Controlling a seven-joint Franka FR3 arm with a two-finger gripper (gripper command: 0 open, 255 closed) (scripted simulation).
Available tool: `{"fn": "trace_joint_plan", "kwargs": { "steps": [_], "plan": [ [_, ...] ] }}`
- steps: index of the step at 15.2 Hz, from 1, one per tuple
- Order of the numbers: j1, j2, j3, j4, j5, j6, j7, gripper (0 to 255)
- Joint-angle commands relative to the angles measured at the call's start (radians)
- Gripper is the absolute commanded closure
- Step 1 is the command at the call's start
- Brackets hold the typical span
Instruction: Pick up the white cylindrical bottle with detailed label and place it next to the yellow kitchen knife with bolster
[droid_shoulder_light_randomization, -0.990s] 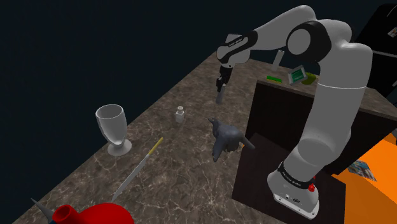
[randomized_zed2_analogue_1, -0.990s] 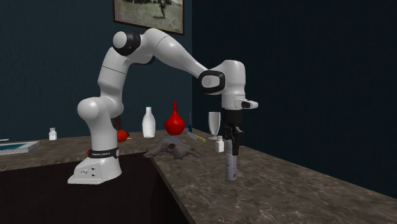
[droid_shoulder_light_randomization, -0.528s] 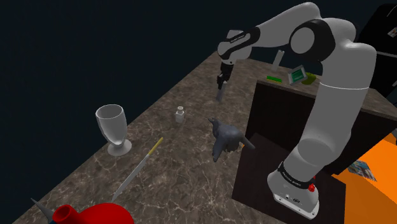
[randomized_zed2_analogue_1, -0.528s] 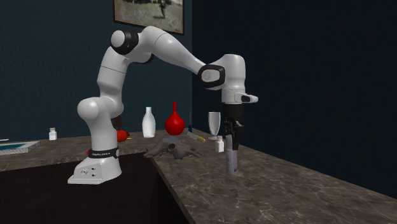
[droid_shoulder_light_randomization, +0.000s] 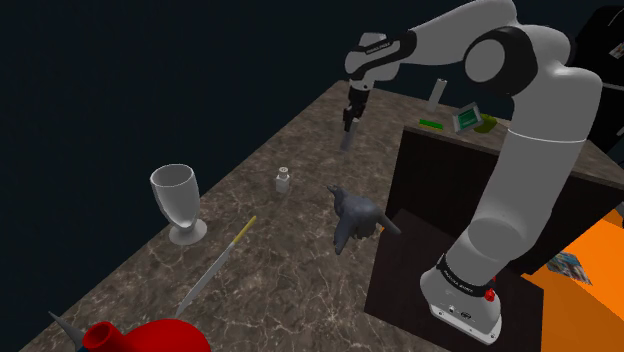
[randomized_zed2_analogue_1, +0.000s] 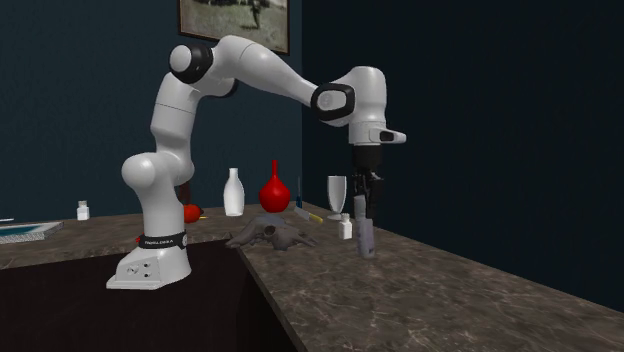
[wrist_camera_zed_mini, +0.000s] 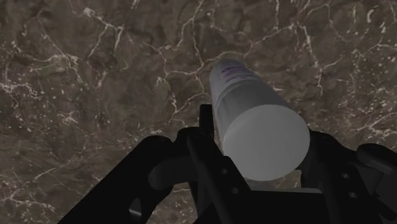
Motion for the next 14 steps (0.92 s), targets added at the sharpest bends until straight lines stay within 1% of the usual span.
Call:
{"fn": "trace_joint_plan", "kwargs": {
  "steps": [1, 14],
  "plan": [
    [0.0, -0.01, -0.002, 0.014, -0.004, -0.024, 0.001, 255],
    [0.001, -0.052, -0.006, 0.136, -0.021, -0.185, 0.016, 255]
  ]
}}
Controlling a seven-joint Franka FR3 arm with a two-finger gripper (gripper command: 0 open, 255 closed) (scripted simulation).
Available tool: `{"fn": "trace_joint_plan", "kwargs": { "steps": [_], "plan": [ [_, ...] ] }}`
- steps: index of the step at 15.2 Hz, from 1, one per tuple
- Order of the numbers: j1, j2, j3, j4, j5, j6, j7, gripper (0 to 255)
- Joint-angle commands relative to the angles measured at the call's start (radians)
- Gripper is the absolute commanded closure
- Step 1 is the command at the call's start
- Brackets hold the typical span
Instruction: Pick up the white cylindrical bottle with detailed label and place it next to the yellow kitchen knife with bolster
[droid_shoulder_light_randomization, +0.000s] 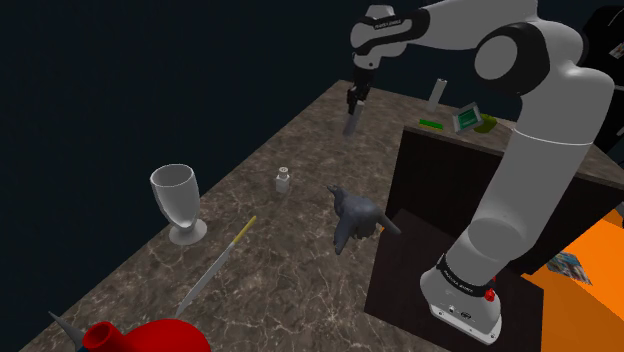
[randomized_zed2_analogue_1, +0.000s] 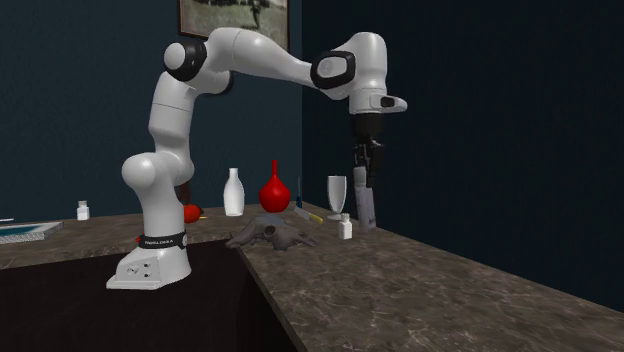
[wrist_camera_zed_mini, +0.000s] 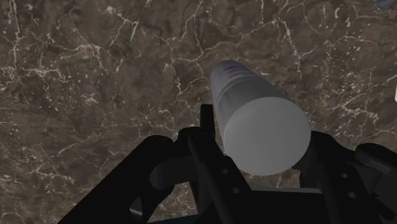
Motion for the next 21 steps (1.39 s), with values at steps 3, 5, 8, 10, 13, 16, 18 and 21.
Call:
{"fn": "trace_joint_plan", "kwargs": {
  "steps": [3, 5, 8, 10, 13, 16, 18, 21],
  "plan": [
    [-0.001, -0.008, -0.001, 0.043, -0.003, -0.051, 0.002, 255],
    [-0.001, -0.01, -0.002, 0.067, -0.004, -0.077, 0.003, 255],
    [-0.002, -0.012, -0.003, 0.105, -0.005, -0.117, 0.005, 255],
    [-0.003, -0.011, -0.003, 0.133, -0.006, -0.144, 0.006, 255],
    [-0.005, -0.009, -0.004, 0.177, -0.005, -0.185, 0.007, 255],
    [0.01, -0.034, 0.003, 0.166, -0.013, -0.198, 0.029, 255],
    [0.039, -0.087, 0.02, 0.099, -0.029, -0.18, 0.074, 255],
    [0.079, -0.157, 0.049, 0.012, -0.047, -0.159, 0.144, 255]
  ]
}}
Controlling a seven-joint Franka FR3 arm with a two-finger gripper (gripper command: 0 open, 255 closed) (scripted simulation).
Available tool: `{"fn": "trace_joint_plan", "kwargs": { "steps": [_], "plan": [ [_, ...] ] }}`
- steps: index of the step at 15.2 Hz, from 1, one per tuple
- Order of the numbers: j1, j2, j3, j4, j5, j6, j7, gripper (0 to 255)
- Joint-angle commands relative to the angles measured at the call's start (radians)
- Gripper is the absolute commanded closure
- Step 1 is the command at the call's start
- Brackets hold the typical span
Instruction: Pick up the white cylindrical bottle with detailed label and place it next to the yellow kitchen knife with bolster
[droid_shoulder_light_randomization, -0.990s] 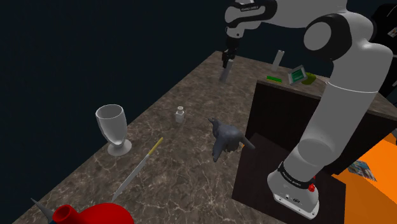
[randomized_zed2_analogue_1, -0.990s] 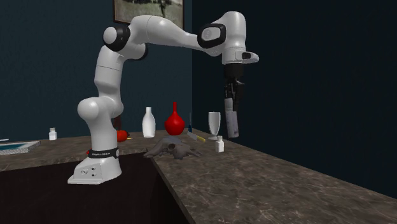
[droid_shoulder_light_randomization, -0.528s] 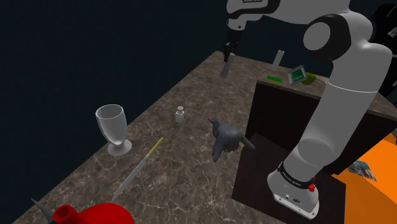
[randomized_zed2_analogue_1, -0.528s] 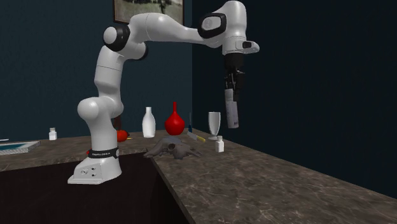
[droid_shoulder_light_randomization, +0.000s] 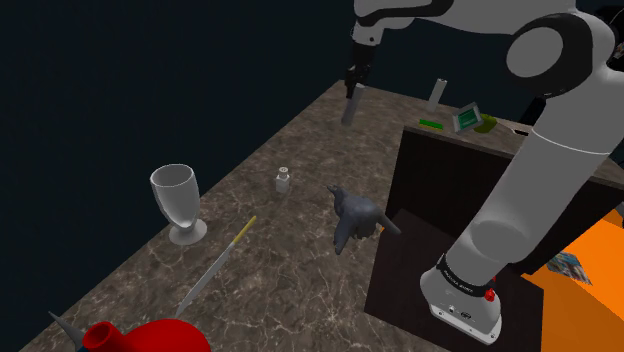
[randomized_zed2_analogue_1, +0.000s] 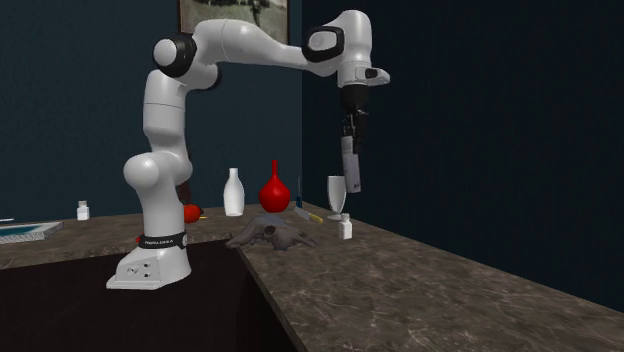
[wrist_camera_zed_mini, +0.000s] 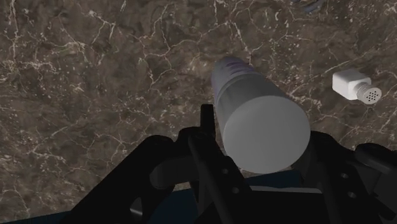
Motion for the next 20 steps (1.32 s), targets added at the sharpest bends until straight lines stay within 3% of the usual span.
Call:
{"fn": "trace_joint_plan", "kwargs": {
  "steps": [1, 10, 20],
  "plan": [
    [0.025, -0.044, 0.02, -0.049, -0.011, 0.007, 0.048, 255],
    [0.125, -0.19, 0.131, -0.219, -0.03, 0.038, 0.261, 255],
    [0.228, -0.258, 0.271, -0.294, -0.013, 0.05, 0.499, 255]
  ]
}}
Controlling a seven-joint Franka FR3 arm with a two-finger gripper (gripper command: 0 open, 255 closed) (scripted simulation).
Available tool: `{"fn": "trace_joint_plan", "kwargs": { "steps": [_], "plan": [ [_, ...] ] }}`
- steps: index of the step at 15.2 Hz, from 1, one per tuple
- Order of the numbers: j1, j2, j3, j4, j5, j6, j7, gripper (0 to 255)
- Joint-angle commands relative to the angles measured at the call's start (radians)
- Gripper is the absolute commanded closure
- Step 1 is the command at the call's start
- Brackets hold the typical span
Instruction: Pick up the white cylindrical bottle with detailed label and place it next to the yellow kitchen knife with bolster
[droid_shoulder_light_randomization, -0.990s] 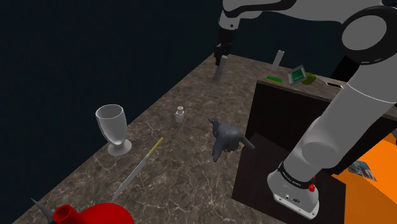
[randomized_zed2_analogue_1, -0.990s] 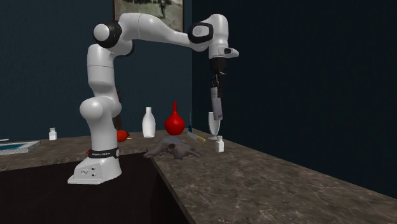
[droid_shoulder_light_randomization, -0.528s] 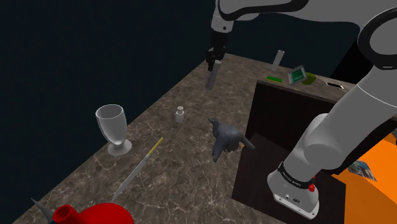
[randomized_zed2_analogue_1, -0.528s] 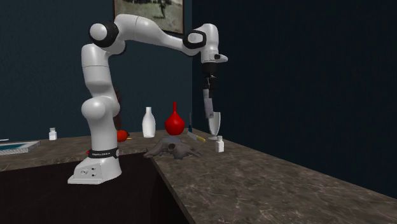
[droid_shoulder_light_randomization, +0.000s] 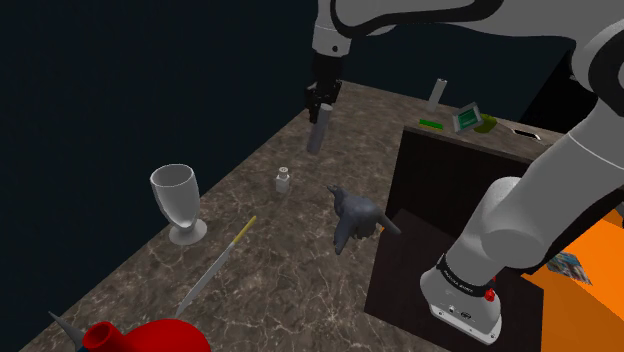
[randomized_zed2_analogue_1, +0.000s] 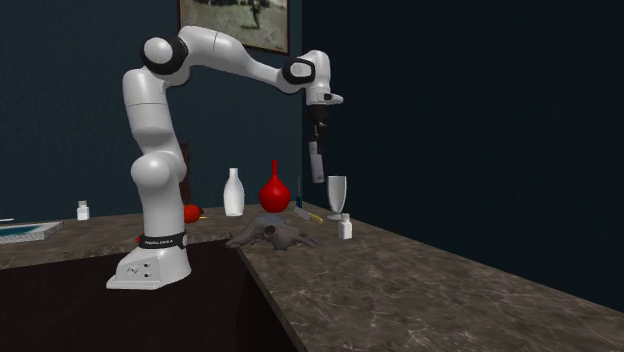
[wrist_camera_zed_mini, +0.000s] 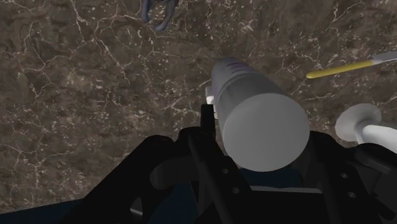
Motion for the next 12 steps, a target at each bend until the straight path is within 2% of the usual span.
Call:
{"fn": "trace_joint_plan", "kwargs": {
  "steps": [1, 12],
  "plan": [
    [0.02, -0.011, 0.027, -0.014, 0.004, 0.005, 0.047, 255],
    [0.132, 0.043, 0.187, 0.048, 0.018, 0.005, 0.316, 255]
  ]
}}
